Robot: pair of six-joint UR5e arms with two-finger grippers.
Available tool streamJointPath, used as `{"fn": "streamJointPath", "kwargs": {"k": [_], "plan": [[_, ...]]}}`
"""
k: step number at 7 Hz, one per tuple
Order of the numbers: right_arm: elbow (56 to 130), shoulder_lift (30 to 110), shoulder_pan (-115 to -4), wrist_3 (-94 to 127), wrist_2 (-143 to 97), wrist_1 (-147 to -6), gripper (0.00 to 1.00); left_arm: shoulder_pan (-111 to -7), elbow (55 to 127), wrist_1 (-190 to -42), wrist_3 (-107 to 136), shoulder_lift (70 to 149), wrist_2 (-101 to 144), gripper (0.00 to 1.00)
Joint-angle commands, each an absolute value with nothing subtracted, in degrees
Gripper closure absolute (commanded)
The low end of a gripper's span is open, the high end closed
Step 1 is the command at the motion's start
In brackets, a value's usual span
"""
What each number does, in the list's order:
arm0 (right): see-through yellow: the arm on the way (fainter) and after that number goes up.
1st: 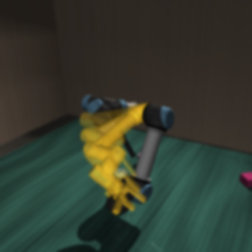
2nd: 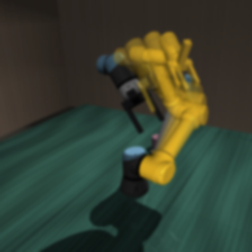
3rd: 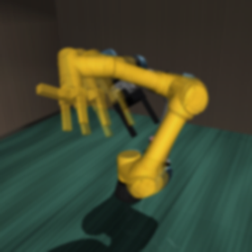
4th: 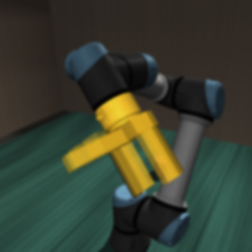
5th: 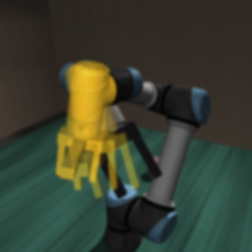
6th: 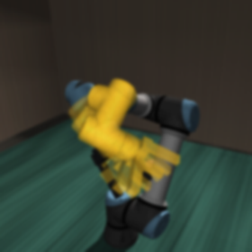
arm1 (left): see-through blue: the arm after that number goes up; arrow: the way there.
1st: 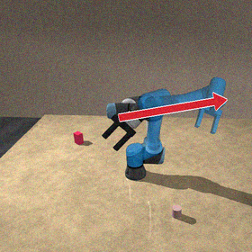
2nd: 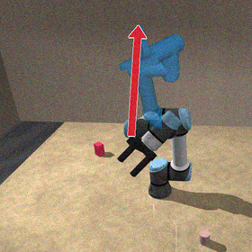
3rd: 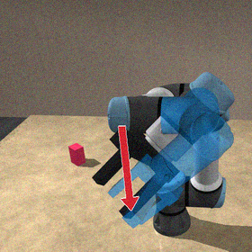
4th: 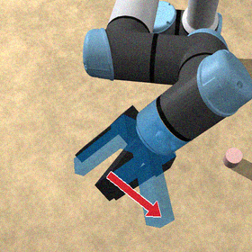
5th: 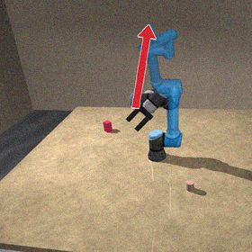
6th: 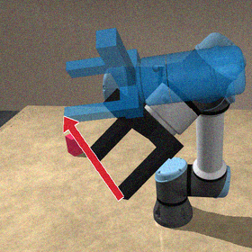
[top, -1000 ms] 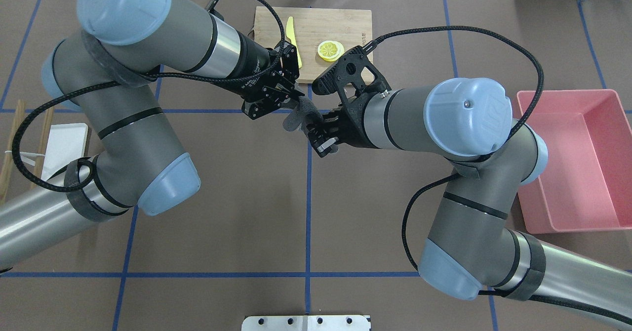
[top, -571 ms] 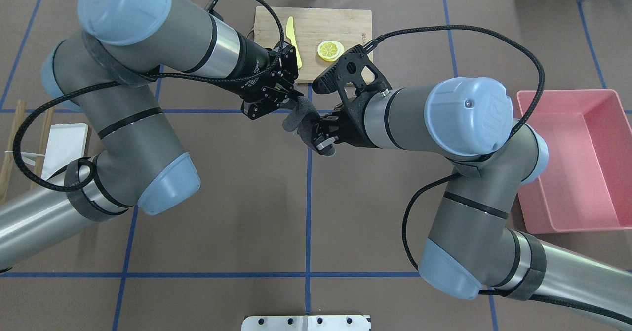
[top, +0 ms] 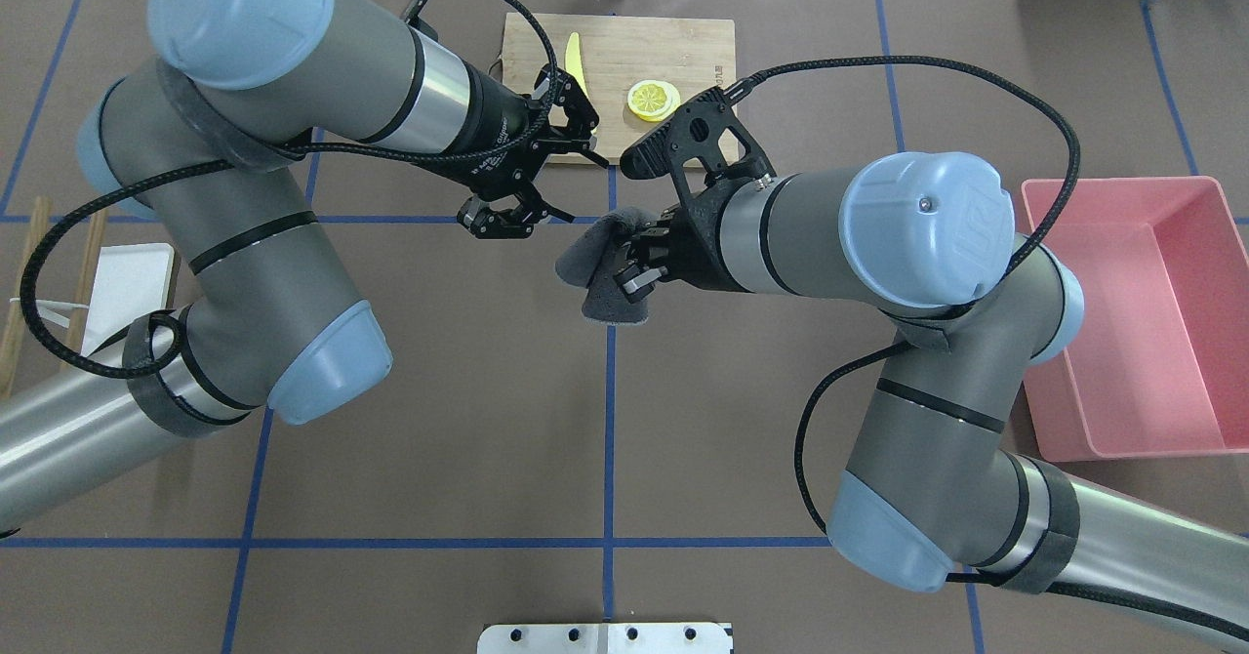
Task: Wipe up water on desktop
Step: 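Lower the cloth to the table with the right gripper while the left arm withdraws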
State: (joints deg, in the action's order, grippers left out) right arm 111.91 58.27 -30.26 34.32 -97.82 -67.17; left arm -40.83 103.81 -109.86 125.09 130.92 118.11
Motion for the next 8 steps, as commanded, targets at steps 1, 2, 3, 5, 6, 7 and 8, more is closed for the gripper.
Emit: {"fn": "streamJointPath", "kwargs": {"k": [1,2,3,5,6,7,8], "plan": [[112.06,58.36,-30.67,35.6,-98.0,-68.02,1.0,-41.48,106.42,-109.86,124.81,127.9,118.12,0.02],[112.23,58.79,-31.54,36.64,-98.17,-69.94,1.0,-42.96,106.61,-109.86,124.54,126.92,118.21,0.02],[113.89,59.49,-32.51,37.96,-98.09,-75.36,1.0,-45.5,107.05,-109.86,124.28,126.04,118.21,0.02],[119.07,59.33,-35.41,38.58,-98.52,-96.65,1.0,-49.64,109.15,-109.08,111.6,122.37,118.39,0.02],[119.44,59.67,-37.42,37.63,-98.7,-101.73,1.0,-51.14,111.07,-108.55,98.74,120.95,118.21,0.02],[119.01,60.63,-39.53,37.53,-98.88,-102.47,1.0,-53.15,112.14,-108.54,85.65,117.89,118.21,0.02],[116.39,61.86,-41.03,37.53,-98.88,-102.48,1.0,-54.48,113.45,-108.54,78.21,113.25,118.21,0.02]]}}
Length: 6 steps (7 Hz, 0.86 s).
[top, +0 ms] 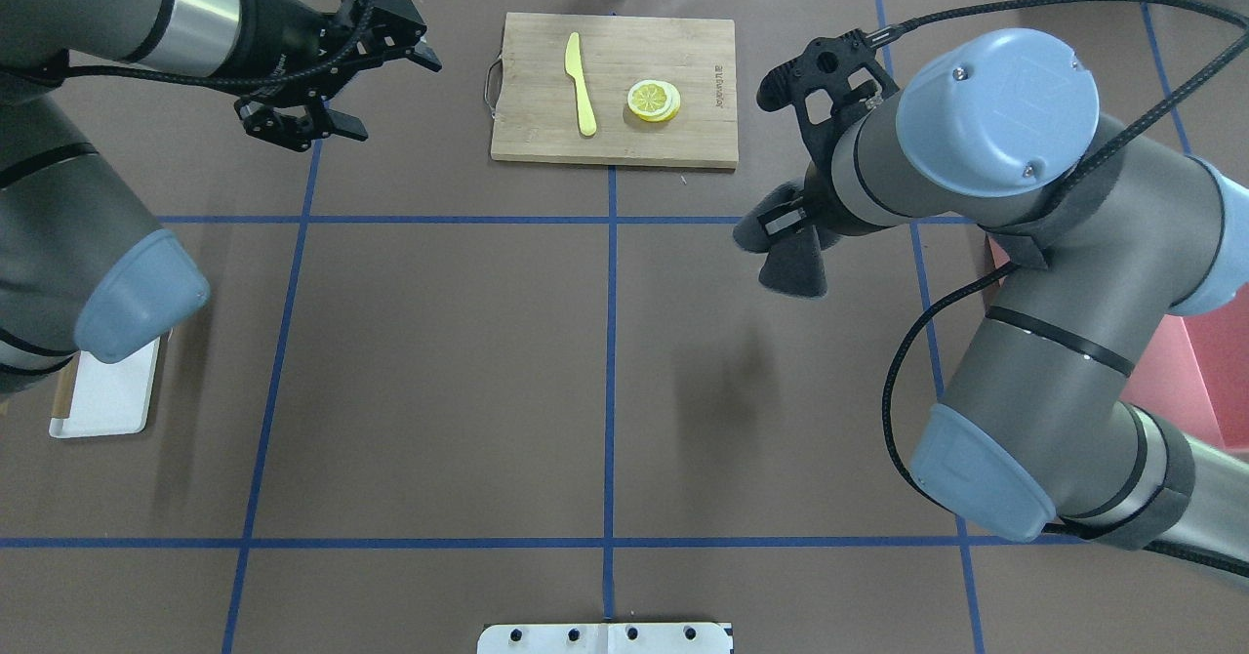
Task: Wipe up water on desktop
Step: 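Lower the cloth to the table with the right gripper while the left arm withdraws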
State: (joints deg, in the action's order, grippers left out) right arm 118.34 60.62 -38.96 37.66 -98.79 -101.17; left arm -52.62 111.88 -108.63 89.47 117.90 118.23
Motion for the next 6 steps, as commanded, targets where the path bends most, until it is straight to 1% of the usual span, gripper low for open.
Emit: {"fn": "streamJointPath", "kwargs": {"k": [1,4,6], "plan": [[112.97,62.31,-41.31,37.53,-98.7,-103.7,1.0,-57.71,113.38,-108.54,73.7,110.94,118.56,0.02],[106.54,63.98,-41.05,32.09,-98.0,-104.06,1.0,-65.37,115.05,-108.54,54.8,101.89,120.4,0.02],[105.12,65.56,-36.33,32.08,-97.39,-104.5,1.0,-68.72,114.61,-108.54,49.93,100.02,123.91,0.02]]}}
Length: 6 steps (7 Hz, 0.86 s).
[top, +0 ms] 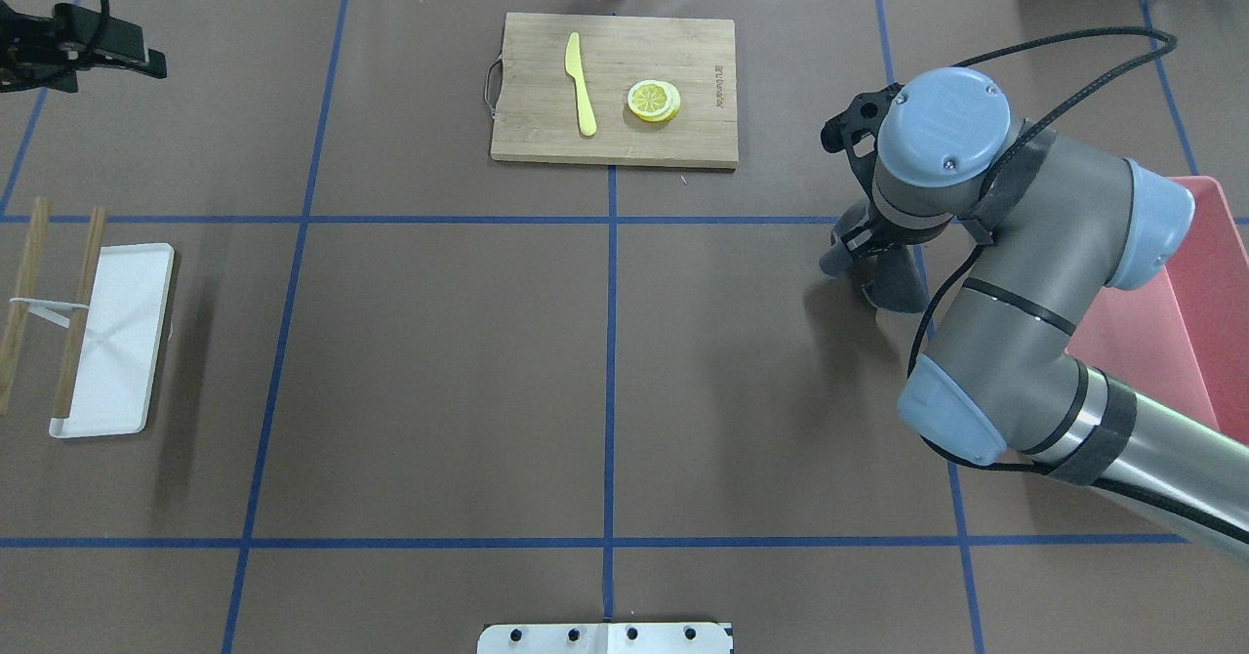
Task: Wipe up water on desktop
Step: 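Lower the cloth to the table with the right gripper while the left arm withdraws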
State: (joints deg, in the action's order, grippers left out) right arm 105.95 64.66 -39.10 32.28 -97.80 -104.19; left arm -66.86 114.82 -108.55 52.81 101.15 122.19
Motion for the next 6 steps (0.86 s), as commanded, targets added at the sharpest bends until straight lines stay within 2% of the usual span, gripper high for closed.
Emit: {"fn": "streamJointPath", "kwargs": {"k": [1,3,6], "plan": [[105.12,64.52,-33.95,32.52,-97.3,-107.81,1.0,-68.82,114.26,-108.54,49.83,100.02,123.93,0.02],[105.82,64.43,-30.6,33.83,-98.26,-108.37,1.0,-69.17,112.95,-108.63,49.75,100.02,123.84,0.02],[108.01,60.22,-22.69,44.18,-101.67,-108.2,1.0,-71.01,111.1,-108.63,46.16,99.93,123.93,0.02]]}}
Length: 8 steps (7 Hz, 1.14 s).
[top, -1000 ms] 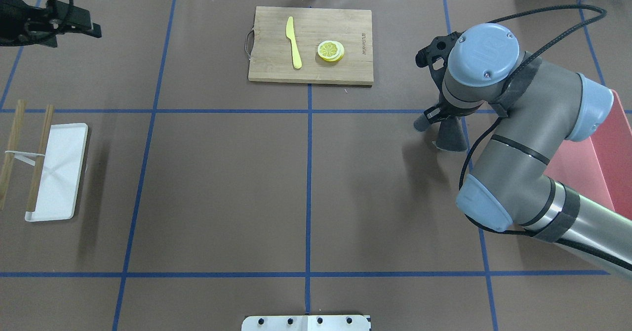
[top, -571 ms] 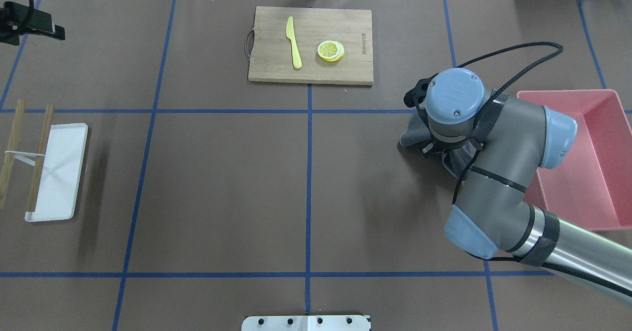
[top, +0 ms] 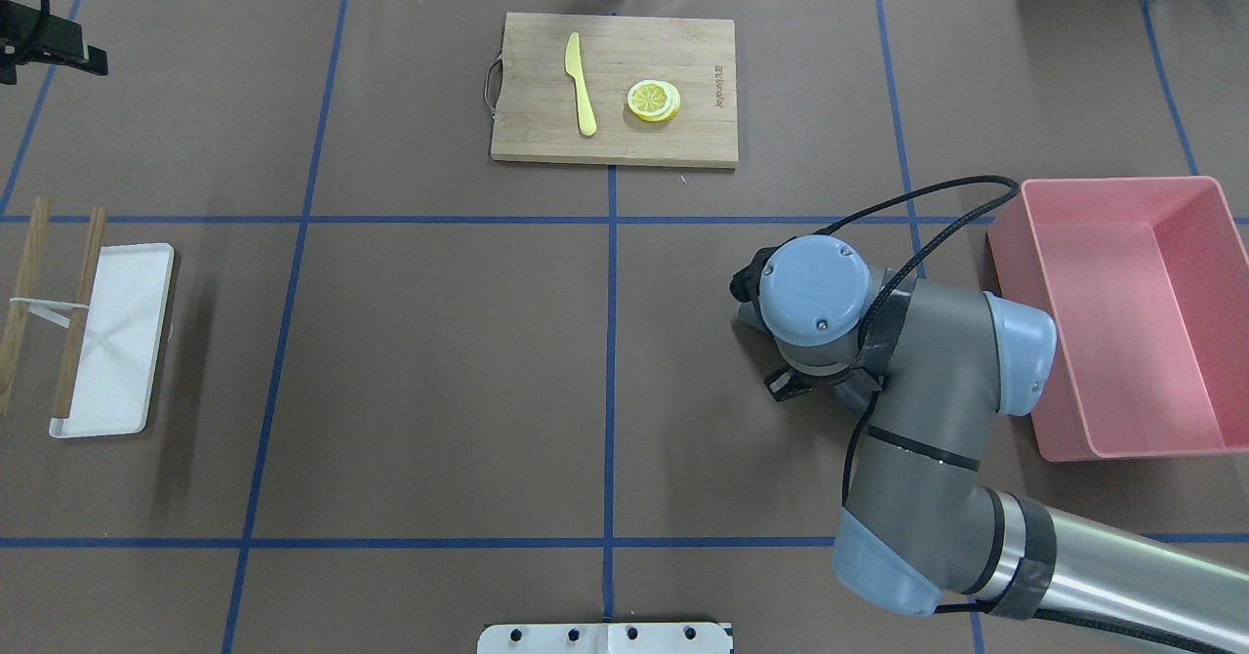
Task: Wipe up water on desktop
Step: 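Lower the cloth to the table with the right gripper while the left arm withdraws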
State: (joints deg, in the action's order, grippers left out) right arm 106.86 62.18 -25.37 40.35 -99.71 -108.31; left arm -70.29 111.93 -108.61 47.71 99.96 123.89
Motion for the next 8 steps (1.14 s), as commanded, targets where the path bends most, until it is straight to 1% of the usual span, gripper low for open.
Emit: {"fn": "streamJointPath", "kwargs": {"k": [1,2,3,4,5,7,8], "plan": [[108.89,58.9,-21.28,47.25,-103.34,-107.32,1.0,-71.28,110.66,-108.63,45.88,99.93,123.93,0.02],[109.07,58.1,-19.7,49.11,-103.62,-103.49,1.0,-71.37,110.31,-108.63,45.88,100.02,123.93,0.02],[109.33,58.1,-18.99,50.52,-105.45,-96.66,1.0,-71.45,109.78,-108.81,45.88,100.02,123.93,0.02],[109.34,57.83,-19.33,50.71,-109.12,-92.33,1.0,-71.46,109.25,-109.07,45.88,100.02,123.93,0.02],[108.9,58.27,-20.82,53.24,-113.08,-84.54,1.0,-71.37,108.29,-109.59,45.88,100.02,123.84,0.02],[107.68,58.62,-23.2,55.28,-118.3,-79.38,1.0,-71.28,107.58,-109.69,45.88,100.11,123.57,0.02],[104.62,59.15,-25.12,55.11,-119.61,-78.15,1.0,-71.19,107.49,-109.6,45.88,100.54,123.49,0.02]]}}
